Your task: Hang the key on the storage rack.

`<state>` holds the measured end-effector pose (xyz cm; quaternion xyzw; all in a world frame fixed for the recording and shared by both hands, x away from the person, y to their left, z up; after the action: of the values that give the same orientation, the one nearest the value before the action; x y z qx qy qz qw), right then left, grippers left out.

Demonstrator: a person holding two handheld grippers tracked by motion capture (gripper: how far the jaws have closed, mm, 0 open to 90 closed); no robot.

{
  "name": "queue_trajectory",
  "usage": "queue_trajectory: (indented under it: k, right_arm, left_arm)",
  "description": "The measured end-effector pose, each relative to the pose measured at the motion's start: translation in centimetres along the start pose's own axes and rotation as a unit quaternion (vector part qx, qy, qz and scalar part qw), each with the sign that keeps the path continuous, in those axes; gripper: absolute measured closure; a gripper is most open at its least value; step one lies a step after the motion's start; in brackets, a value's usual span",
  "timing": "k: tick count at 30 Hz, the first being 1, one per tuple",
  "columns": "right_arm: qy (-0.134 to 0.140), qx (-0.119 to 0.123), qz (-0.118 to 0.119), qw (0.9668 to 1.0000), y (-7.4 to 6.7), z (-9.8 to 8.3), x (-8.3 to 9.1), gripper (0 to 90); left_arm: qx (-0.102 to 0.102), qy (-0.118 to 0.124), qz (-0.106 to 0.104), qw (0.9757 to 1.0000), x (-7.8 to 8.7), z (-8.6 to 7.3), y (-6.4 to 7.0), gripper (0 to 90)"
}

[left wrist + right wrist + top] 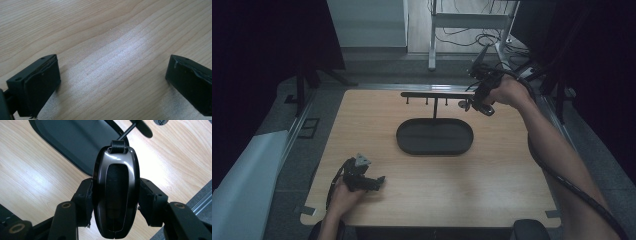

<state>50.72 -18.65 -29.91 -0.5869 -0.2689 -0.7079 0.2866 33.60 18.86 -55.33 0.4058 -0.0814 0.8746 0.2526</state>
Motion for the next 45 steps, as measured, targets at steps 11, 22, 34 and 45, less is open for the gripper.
queue_trajectory:
  k: [11, 22, 34, 45]
  right_arm:
    - [0.003, -0.005, -0.013, 0.9999, 0.0, 1.1, 0.3, 48.7]
    - [-0.003, -0.022, -0.037, 0.9991, 0.8, 1.3, -0.1, 48.6]
    - [-0.016, -0.035, -0.05, 0.998, 2.2, -0.3, -1.8, 48.5]
    - [-0.025, -0.035, -0.048, 0.998, 2.7, -1.6, -4.3, 48.5]
  left_arm:
    - [-0.001, 0.0, -0.001, 1.0, 0.0, 0.0, 0.0, 0.0]
    - [-0.002, 0.0, -0.001, 1.0, 0.0, 0.0, 0.0, 0.0]
    - [-0.003, 0.0, -0.002, 1.0, -0.1, 0.1, 0.1, 0.0]
    - [-0.004, -0.002, -0.003, 1.0, 0.0, 0.1, 0.1, 0.0]
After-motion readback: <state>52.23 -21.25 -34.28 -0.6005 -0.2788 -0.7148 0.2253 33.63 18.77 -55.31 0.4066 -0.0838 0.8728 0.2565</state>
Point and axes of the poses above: each handheld gripper's, and its own axes: x roughly backward along the jaws, z roughly out of its top, y roughly to its right, the point moved 4 cm from there along -x, roughly forward along the jaws, and after that the axes turned 3 degrees about x, right-handed, at the moved point
